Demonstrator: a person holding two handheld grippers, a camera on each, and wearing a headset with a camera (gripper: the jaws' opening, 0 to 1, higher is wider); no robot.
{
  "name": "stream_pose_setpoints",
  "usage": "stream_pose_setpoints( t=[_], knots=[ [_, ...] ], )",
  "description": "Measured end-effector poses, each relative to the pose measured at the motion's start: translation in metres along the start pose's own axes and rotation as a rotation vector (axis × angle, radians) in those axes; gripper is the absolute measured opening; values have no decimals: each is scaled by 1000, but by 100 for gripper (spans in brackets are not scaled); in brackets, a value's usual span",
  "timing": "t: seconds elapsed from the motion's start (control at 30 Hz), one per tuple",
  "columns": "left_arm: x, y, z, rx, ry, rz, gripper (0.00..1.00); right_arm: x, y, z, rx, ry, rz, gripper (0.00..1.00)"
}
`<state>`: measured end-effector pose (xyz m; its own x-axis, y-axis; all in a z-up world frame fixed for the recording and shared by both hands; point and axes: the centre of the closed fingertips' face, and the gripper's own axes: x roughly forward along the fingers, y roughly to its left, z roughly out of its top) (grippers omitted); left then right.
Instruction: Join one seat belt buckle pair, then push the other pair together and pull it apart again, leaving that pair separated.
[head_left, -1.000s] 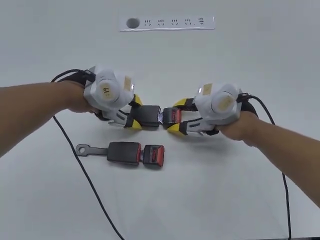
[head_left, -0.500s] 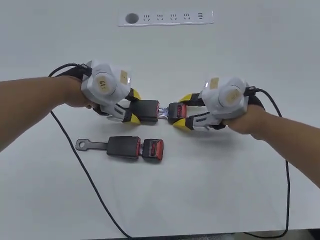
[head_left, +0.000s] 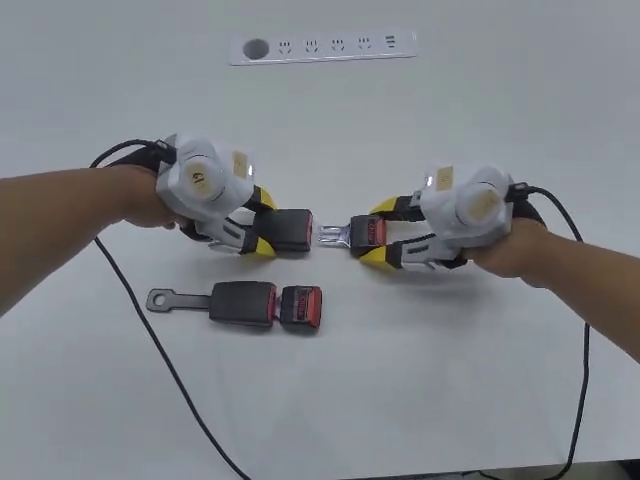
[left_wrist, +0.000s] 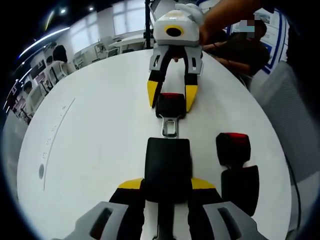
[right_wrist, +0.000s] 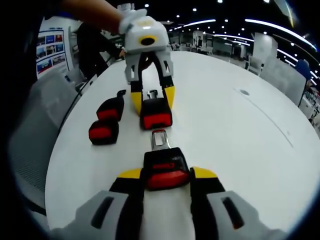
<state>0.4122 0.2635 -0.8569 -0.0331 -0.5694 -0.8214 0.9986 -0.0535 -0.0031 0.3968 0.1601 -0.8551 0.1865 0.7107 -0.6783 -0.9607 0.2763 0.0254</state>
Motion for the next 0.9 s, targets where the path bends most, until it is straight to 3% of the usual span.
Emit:
stream_pose_setpoints(
  t=[0.57,0.9],
  knots=[
    [0,-1,-1,-9,1,3,34,-33,-11,-31,20,23,-15,36],
    [1,-2,0,-17,-1,7,34,-52,-10,-47,33,33,-17,37]
  ],
)
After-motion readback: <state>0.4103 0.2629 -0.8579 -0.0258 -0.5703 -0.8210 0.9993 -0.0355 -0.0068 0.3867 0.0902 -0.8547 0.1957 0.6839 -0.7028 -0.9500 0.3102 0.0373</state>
